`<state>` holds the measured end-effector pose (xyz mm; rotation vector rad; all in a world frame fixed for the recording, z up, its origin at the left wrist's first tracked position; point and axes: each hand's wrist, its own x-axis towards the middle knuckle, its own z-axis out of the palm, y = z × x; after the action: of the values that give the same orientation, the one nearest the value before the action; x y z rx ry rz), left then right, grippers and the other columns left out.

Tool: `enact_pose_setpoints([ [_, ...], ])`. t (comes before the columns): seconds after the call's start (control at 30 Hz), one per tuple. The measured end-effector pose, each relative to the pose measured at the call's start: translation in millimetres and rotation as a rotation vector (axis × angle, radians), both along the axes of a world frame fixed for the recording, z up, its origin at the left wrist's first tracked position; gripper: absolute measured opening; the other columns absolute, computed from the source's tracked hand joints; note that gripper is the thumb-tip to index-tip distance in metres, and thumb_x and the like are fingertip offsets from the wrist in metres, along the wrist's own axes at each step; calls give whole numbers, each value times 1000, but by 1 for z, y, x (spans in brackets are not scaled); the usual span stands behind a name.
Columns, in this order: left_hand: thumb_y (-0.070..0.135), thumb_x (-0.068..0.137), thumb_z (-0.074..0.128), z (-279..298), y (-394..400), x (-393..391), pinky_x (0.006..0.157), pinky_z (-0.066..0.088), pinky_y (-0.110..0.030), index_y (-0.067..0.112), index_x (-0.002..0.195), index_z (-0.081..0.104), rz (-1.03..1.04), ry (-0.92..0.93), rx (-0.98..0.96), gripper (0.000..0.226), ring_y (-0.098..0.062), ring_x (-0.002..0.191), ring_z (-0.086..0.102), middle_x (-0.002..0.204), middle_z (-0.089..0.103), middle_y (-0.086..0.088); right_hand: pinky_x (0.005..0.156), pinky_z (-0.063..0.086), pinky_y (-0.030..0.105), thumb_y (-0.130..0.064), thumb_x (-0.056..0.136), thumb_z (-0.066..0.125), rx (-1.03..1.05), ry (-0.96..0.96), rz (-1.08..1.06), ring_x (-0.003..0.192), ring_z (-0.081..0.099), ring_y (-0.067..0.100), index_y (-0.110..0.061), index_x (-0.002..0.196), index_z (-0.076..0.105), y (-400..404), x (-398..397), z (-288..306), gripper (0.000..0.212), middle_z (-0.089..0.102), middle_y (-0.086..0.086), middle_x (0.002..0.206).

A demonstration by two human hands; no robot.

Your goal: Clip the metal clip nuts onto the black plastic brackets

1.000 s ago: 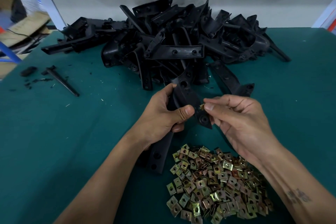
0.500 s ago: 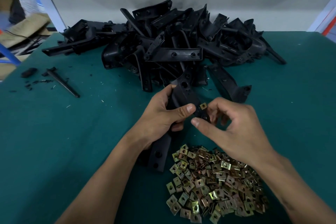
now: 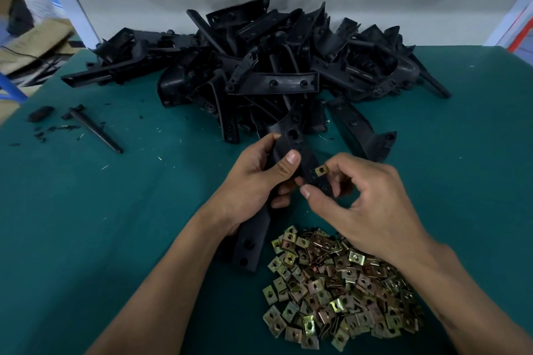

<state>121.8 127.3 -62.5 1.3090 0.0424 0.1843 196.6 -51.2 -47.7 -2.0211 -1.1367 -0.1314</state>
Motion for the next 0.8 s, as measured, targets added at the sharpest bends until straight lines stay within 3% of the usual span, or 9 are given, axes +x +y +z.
enact_pose_setpoints([
  [0.17, 25, 98, 55, 0, 1, -1, 45, 34, -21, -7, 114, 42, -11, -1, -2, 38, -11, 55, 39, 73, 51, -6, 56, 45, 40, -42, 90, 68, 10, 45, 71, 66, 57, 17, -19, 83, 64, 1, 0, -2, 25, 58, -6, 71],
  [0.43, 25, 97, 53, 1, 1, -1, 43, 34, -22, -9, 113, 42, 12, -30, 24, 39, -12, 55, 39, 73, 53, -7, 60, 49, 42, -45, 93, 66, 13, -13, 27, 72, 62, 17, -14, 94, 70, 1, -6, -1, 31, 65, -3, 79],
  [0.53, 25, 97, 53, 1, 1, -1, 43, 33, -23, -2, 111, 45, 18, -34, 29, 31, -12, 54, 38, 72, 52, -9, 57, 49, 40, -47, 94, 65, 4, -21, 23, 70, 62, 19, -12, 94, 69, 1, -7, 2, 35, 64, -2, 79],
  [0.67, 24, 96, 53, 0, 1, -1, 42, 33, -23, 4, 108, 47, 22, -29, 40, 24, -12, 54, 38, 72, 51, -10, 44, 43, 29, -51, 94, 63, -13, -37, 19, 67, 59, 15, -15, 91, 64, 0, -7, 4, 36, 60, -5, 76],
  [0.8, 24, 97, 53, 0, 2, -2, 43, 34, -22, 5, 108, 47, 9, -31, 37, 23, -12, 54, 38, 71, 52, -8, 45, 34, 17, -53, 94, 62, -49, -33, 47, 67, 57, 13, -16, 92, 63, 0, -5, 4, 37, 57, -6, 76],
])
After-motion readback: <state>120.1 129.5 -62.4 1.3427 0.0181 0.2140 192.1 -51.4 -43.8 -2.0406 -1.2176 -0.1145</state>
